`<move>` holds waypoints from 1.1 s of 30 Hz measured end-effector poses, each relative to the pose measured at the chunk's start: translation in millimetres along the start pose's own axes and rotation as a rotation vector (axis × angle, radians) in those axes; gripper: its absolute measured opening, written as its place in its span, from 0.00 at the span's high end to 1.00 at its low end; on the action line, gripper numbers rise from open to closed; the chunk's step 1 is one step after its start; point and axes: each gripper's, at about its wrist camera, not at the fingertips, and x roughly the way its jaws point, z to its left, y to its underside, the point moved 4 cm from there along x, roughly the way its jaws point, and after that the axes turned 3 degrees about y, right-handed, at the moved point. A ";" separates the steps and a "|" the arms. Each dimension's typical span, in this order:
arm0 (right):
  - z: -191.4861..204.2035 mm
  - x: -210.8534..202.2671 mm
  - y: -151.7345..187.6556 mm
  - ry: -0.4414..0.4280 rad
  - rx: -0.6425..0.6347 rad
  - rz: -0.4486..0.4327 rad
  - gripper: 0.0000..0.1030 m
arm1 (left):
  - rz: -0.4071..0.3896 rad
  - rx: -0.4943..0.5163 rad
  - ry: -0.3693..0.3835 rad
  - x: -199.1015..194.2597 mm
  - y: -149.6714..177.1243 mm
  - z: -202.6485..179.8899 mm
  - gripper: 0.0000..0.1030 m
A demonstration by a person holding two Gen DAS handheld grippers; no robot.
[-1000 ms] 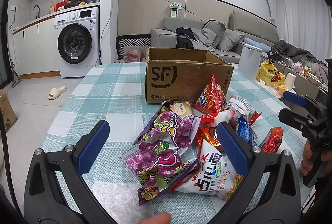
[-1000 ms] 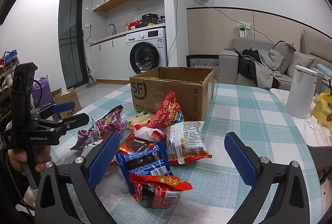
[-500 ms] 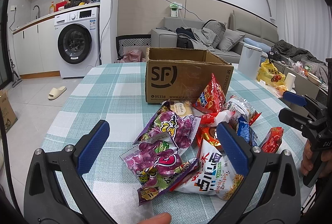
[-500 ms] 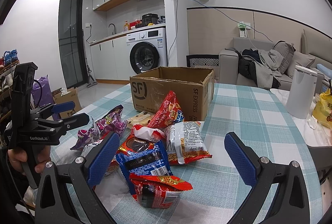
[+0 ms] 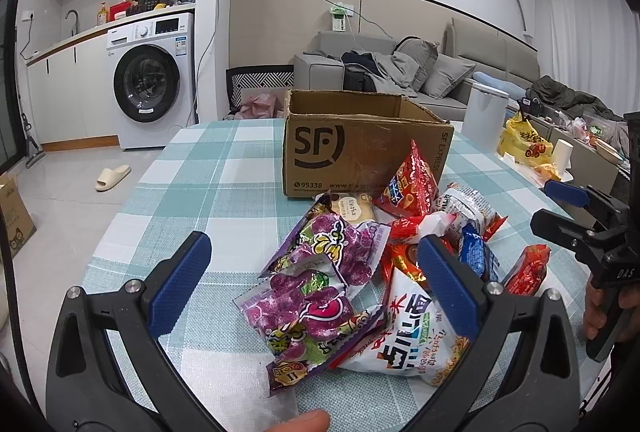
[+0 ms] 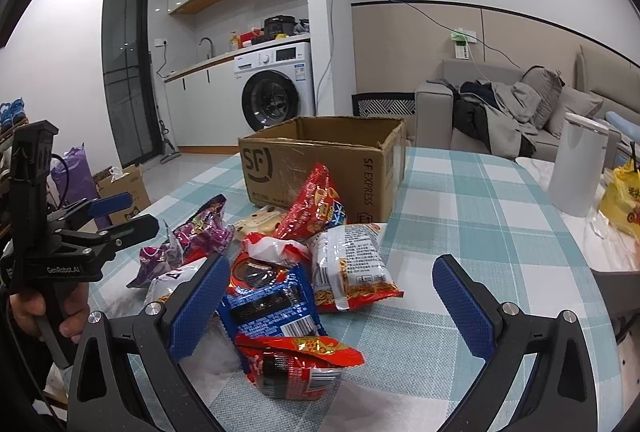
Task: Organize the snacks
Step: 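Move the left gripper to the white noodle-snack bag and close on it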
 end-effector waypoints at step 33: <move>2.6 12.0 36.4 -0.104 0.029 0.289 0.06 | 0.195 0.103 0.214 5.2 23.8 -50.0 0.00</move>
